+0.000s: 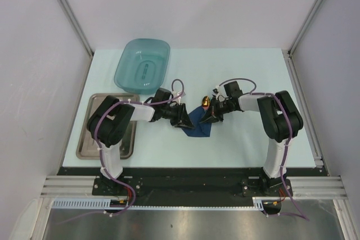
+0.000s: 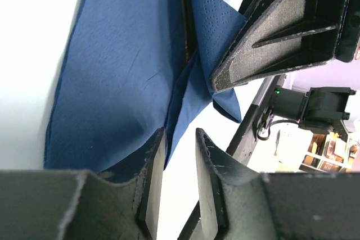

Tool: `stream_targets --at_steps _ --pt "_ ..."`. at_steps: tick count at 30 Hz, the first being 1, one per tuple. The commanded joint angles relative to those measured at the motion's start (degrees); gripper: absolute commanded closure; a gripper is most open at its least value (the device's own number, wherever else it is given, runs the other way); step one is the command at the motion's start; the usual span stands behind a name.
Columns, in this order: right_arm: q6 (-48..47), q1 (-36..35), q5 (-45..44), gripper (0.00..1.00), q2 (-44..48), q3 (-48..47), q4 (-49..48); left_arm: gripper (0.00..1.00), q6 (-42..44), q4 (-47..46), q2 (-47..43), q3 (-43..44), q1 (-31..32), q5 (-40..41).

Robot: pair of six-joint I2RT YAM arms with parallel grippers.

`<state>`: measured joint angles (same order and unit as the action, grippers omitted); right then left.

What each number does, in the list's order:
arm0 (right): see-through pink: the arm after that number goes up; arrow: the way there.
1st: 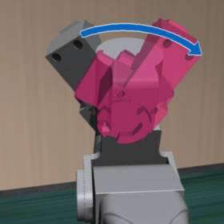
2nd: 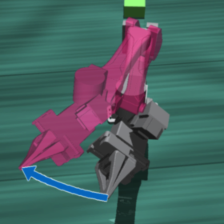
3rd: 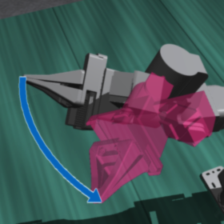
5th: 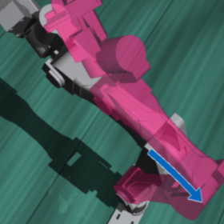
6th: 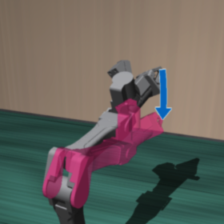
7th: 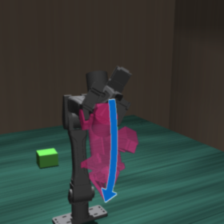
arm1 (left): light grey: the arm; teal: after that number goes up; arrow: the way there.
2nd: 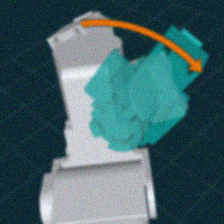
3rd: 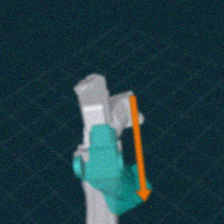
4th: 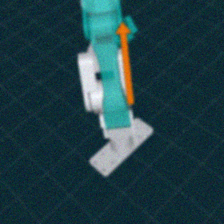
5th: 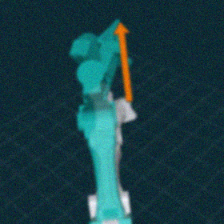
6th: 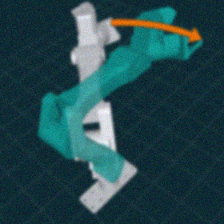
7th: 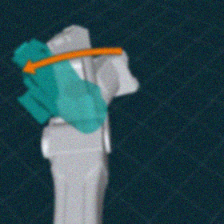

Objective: Place the utensils on the paper napkin and roll it up

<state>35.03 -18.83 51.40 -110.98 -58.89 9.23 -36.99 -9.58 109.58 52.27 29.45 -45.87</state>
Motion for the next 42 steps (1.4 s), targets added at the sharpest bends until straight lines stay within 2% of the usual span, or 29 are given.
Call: stream_targets --at_steps 1,16,19,20,23,28,29,36,42 --pt "-1.98 -0.86 -1.30 1.00 -0.99 -2.28 1.13 0.68 2.36 1.50 -0.60 1.43 -0.10 0.78" --pt "-6.37 -2.53 -3.23 0.99 -2.75 -3.68 4.04 0.71 -0.53 -5.00 -4.02 -1.82 -1.24 -0.80" --pt "-6.64 -2.70 -2.97 0.87 -2.75 -3.86 3.95 0.66 -3.08 -7.81 -5.07 -2.70 -2.73 -0.54" --pt "-6.55 -2.70 -2.88 0.74 -2.66 -3.95 3.95 0.64 -4.30 -8.17 -5.16 -2.70 -3.43 -0.45" --pt "-5.85 -2.70 -2.44 0.56 -2.75 -3.77 3.51 0.59 -5.28 -8.43 -4.99 -1.39 -3.88 -0.01" --pt "-5.32 -2.70 -2.18 0.46 -3.28 -4.12 2.98 0.52 -6.42 -8.87 -3.06 0.81 -3.88 0.34" --pt "-5.41 -2.79 -2.00 0.41 -3.28 -4.21 2.98 0.52 -7.21 -9.22 -2.27 0.99 -3.88 0.43" --pt "-5.85 -2.70 -1.65 0.36 -3.10 -4.04 3.33 0.50 -11.43 -11.68 0.54 2.40 -3.88 0.95" --pt "-5.85 -2.70 -1.65 0.36 -3.10 -3.95 2.72 0.42 -11.09 -8.10 2.39 4.59 -3.61 1.22"
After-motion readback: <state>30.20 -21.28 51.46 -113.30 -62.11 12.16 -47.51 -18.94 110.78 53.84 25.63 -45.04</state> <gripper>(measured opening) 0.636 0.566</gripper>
